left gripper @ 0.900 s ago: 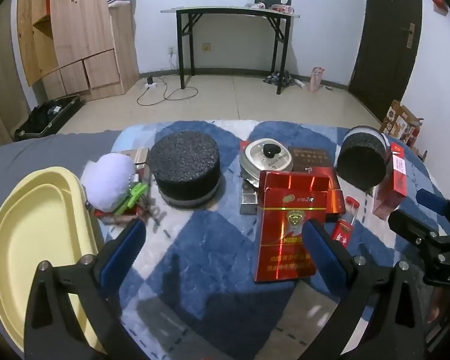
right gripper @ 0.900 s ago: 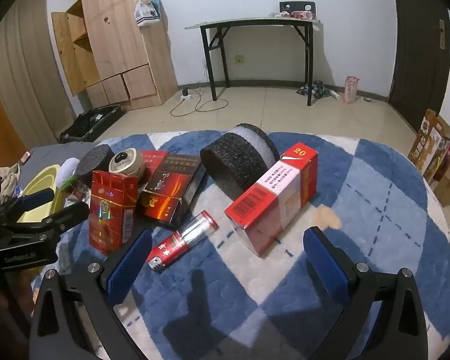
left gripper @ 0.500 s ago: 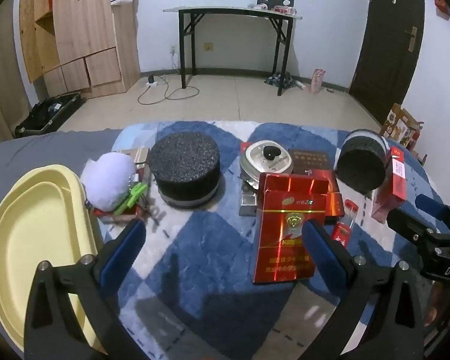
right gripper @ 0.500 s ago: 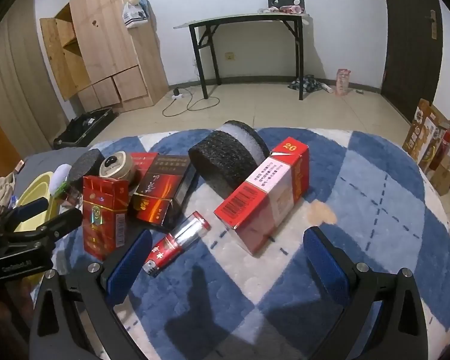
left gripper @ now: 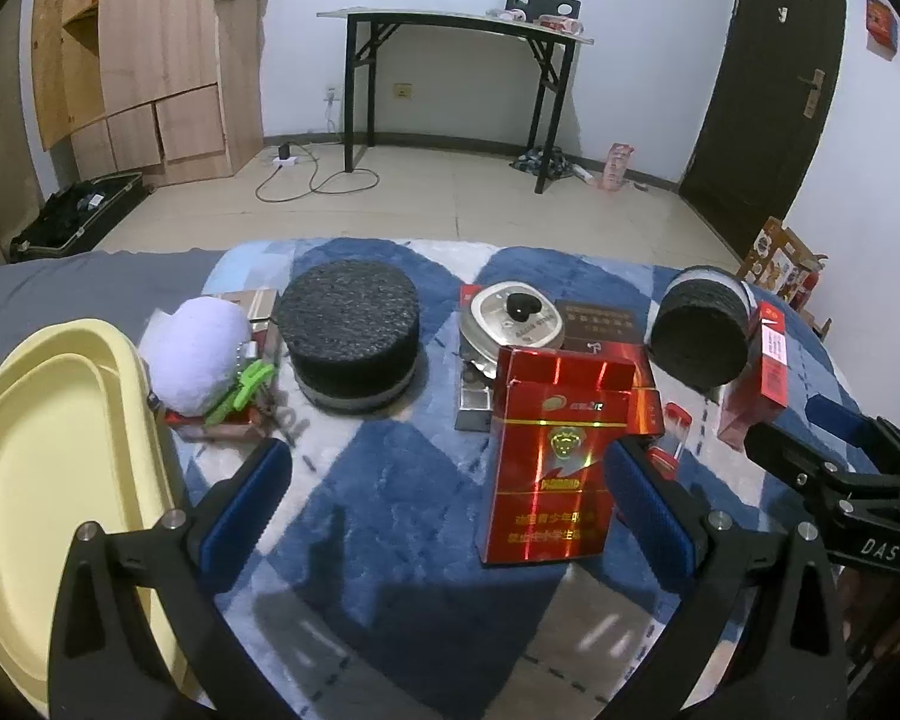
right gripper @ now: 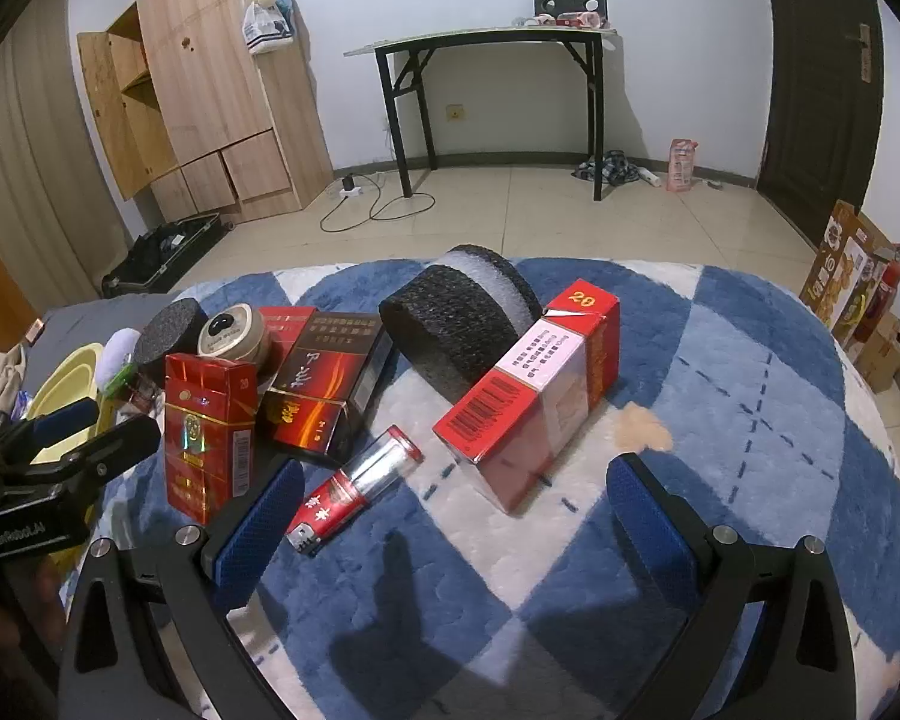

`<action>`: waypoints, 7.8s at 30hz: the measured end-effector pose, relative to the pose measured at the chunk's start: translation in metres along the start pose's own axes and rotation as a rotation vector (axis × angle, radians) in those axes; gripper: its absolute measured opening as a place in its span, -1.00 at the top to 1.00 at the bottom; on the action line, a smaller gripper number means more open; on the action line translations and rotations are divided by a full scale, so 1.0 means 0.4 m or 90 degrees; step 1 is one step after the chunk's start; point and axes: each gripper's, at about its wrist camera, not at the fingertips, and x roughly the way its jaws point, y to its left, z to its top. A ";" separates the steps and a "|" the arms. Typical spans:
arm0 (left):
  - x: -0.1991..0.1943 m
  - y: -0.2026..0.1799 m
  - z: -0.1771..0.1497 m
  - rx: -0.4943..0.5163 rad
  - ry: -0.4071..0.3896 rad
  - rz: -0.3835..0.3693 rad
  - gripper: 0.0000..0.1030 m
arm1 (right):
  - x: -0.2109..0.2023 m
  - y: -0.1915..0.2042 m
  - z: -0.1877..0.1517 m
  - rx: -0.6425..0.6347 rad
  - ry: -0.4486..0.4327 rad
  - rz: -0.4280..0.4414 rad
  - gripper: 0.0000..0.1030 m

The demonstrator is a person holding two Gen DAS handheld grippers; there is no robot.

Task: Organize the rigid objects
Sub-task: 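Move both tools toward the red packs on the bed cover, then grasp the red Diamond pack with the left tool while the right tool grasps the red-and-white pack, then carry both packs to the yellow tray and open both tools to drop them, then grasp the white fluffy ball keychain with the left tool while the right tool grasps a black foam cylinder, then carry the keychain and foam cylinder to the yellow tray and release both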

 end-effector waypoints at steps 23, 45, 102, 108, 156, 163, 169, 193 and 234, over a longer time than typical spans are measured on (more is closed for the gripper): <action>0.027 -0.026 -0.008 -0.007 0.012 -0.010 -1.00 | -0.017 -0.059 0.007 0.096 -0.008 0.014 -0.99; 0.051 -0.083 -0.023 0.027 0.028 -0.028 -1.00 | 0.019 -0.096 0.011 0.183 0.028 0.006 -0.99; 0.036 0.038 -0.014 -0.009 0.003 -0.109 -0.15 | 0.057 -0.176 0.008 0.122 0.038 -0.010 0.58; 0.028 0.069 -0.007 -0.027 -0.006 -0.097 -0.15 | 0.038 -0.181 0.010 0.113 0.021 -0.019 0.58; -0.215 0.550 -0.065 -0.334 -0.080 0.065 -1.00 | -0.042 0.657 0.016 -0.261 0.023 0.223 -0.70; -0.103 0.299 0.040 -0.154 -0.072 0.024 -1.00 | -0.154 0.193 0.129 -0.030 -0.127 0.029 -0.99; 0.040 0.206 0.022 -0.052 -0.013 0.078 -1.00 | -0.020 0.049 0.099 0.018 -0.023 -0.014 -0.99; 0.066 0.232 0.022 -0.077 -0.031 0.040 -0.75 | 0.196 0.006 0.149 -0.038 0.042 -0.023 -0.93; -0.037 0.287 0.027 -0.087 -0.078 0.060 -0.05 | 0.145 -0.035 0.144 -0.013 -0.030 -0.027 0.00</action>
